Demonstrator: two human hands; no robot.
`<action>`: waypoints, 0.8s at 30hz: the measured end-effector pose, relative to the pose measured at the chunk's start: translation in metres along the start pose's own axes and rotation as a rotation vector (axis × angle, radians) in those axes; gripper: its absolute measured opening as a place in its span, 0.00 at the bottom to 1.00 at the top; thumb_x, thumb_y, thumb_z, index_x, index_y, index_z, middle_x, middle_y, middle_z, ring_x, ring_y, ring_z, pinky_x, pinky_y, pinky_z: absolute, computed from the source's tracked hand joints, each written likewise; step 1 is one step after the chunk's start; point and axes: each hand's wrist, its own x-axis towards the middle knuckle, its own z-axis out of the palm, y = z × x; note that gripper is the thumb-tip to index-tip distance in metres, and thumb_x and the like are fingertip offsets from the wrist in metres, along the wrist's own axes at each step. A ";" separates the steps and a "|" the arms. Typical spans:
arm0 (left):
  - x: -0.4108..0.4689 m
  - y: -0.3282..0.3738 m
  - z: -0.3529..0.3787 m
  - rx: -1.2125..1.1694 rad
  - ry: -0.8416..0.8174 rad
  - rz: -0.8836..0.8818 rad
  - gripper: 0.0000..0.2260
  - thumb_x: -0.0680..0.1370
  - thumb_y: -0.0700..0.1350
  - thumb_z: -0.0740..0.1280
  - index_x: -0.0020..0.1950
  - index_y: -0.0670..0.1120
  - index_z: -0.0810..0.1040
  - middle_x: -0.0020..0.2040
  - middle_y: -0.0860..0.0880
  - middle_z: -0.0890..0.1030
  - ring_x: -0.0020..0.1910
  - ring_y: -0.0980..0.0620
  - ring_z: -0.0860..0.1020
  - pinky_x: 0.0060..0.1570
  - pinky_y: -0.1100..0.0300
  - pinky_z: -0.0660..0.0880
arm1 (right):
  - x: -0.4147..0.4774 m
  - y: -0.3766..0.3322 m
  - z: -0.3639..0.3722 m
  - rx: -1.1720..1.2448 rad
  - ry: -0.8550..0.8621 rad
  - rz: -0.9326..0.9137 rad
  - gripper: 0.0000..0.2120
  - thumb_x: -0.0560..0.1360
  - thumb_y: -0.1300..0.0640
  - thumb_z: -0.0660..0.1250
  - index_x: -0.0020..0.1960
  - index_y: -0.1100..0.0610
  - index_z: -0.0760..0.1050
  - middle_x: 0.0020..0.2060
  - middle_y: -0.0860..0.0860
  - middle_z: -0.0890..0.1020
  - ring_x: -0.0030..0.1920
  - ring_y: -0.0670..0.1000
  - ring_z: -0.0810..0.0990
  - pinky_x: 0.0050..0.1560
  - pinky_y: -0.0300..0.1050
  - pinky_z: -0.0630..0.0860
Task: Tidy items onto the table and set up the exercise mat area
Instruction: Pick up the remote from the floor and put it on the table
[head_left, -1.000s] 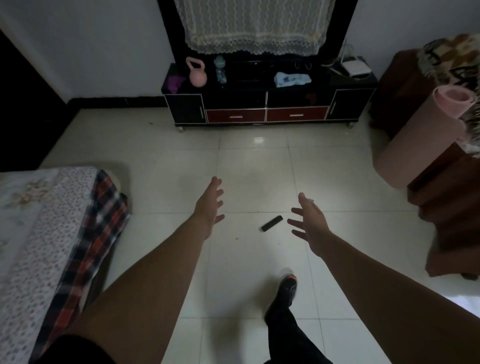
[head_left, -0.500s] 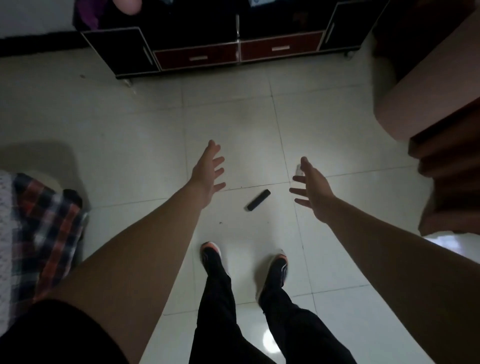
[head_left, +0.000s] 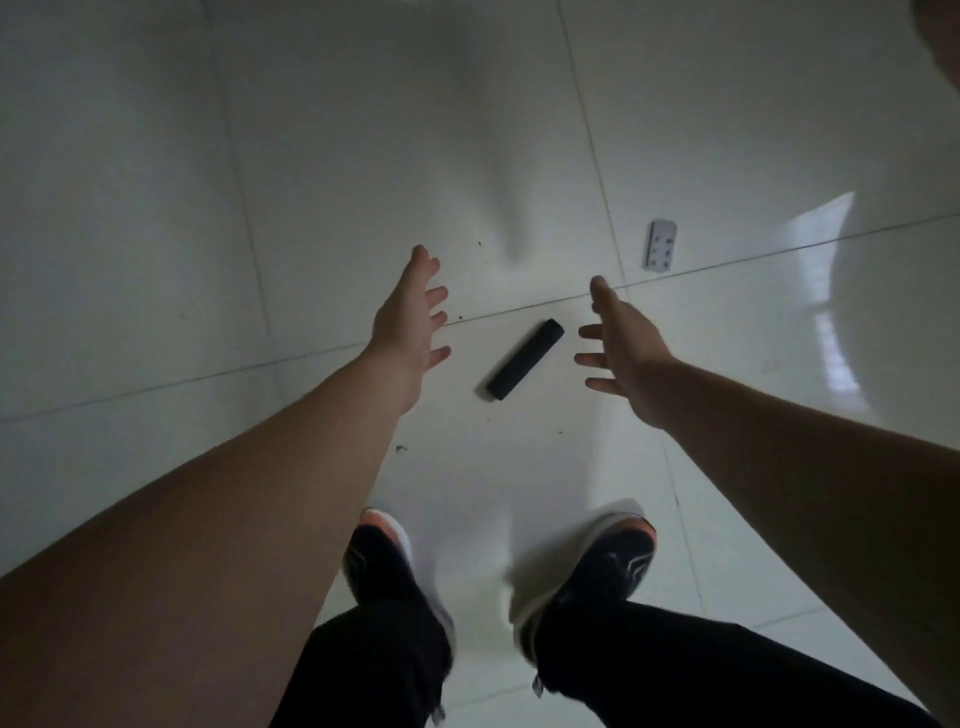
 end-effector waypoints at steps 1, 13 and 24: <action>0.032 -0.021 0.002 0.010 0.004 -0.001 0.25 0.80 0.63 0.51 0.74 0.55 0.66 0.74 0.49 0.68 0.71 0.48 0.68 0.68 0.45 0.66 | 0.034 0.020 0.015 -0.040 0.005 0.005 0.22 0.80 0.37 0.54 0.62 0.52 0.70 0.56 0.52 0.77 0.56 0.56 0.79 0.60 0.57 0.77; 0.255 -0.107 0.043 0.277 0.000 0.104 0.25 0.79 0.64 0.52 0.71 0.55 0.69 0.60 0.50 0.79 0.51 0.50 0.78 0.50 0.54 0.73 | 0.242 0.121 0.082 -0.458 0.269 -0.030 0.24 0.70 0.33 0.69 0.39 0.54 0.69 0.36 0.51 0.76 0.36 0.53 0.79 0.35 0.46 0.76; 0.209 -0.059 0.086 0.293 -0.144 0.264 0.26 0.80 0.64 0.49 0.74 0.54 0.66 0.67 0.48 0.75 0.62 0.47 0.75 0.63 0.46 0.71 | 0.208 0.063 0.051 -0.088 0.200 -0.231 0.15 0.74 0.53 0.66 0.57 0.56 0.68 0.48 0.55 0.79 0.42 0.58 0.84 0.43 0.54 0.82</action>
